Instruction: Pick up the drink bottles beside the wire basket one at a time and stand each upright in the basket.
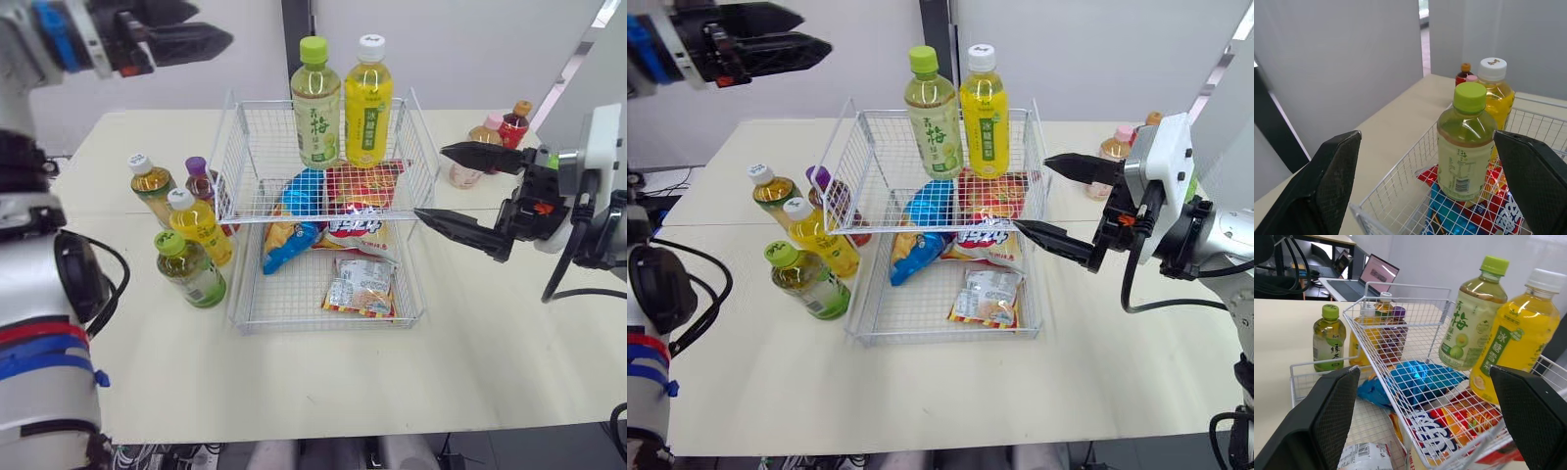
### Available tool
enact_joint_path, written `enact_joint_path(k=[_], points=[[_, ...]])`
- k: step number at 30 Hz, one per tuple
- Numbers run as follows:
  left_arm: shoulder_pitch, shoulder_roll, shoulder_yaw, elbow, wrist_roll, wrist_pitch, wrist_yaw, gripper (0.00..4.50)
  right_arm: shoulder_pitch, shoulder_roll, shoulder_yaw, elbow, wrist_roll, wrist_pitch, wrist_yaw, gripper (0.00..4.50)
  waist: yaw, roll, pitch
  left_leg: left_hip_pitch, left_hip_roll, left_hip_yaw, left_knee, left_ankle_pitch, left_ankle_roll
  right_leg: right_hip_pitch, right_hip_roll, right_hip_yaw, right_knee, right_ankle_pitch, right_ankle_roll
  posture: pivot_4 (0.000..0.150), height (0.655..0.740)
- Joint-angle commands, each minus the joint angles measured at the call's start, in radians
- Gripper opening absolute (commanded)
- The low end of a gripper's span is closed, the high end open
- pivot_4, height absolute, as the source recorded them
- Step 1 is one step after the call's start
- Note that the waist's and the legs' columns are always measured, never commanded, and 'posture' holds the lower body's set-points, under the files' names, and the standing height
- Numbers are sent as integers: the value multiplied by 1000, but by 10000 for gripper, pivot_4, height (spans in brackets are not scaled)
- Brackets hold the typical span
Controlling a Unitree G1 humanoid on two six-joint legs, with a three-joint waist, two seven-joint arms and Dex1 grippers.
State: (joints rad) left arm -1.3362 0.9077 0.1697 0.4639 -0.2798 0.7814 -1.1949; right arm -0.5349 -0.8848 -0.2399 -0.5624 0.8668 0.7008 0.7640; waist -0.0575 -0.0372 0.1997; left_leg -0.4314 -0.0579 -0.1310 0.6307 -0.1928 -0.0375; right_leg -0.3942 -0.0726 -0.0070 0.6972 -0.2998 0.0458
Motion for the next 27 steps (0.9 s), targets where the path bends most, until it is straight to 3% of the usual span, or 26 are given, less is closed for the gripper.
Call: enact_joint_path(k=[1,6,9,16,22,27], points=[[140,88,135,-212,-58,70,66,44805,-26,5,8,5,-7,-36,30,45000,0,0,0,0,0,0,0,0,0,0,0,0,0,0,0,1500,7400],[488,138,323,-403,-65,50,158,44805,-57,31,66,26,-44,-64,51,45000,2,1,-1,1,1,-1,-1,0,0,0,1,0,0,0,0,1500,7400],[670,92,454,-441,-70,7,236,44805,-85,53,104,37,-62,-67,47,45000,6,1,-1,5,1,0,-1,0,-1,4,0,0,0,0,-1,1500,7400],[1043,-5,611,-529,-75,-189,279,44805,-87,41,108,63,-111,-91,78,45000,24,0,-1,6,1,1,-2,0,-1,5,-4,2,-2,0,-1,1500,7400],[1248,-136,660,-605,-94,-276,357,44805,-6,15,63,114,-179,-186,152,45000,31,0,-1,6,0,1,-2,0,-1,6,-8,1,-5,1,-3,1500,7400],[1307,-181,658,-599,-105,-318,421,44805,-15,1,58,149,-181,-192,188,45000,31,0,-1,6,0,1,-2,0,-1,6,-8,-1,-4,2,-3,1500,7400]])
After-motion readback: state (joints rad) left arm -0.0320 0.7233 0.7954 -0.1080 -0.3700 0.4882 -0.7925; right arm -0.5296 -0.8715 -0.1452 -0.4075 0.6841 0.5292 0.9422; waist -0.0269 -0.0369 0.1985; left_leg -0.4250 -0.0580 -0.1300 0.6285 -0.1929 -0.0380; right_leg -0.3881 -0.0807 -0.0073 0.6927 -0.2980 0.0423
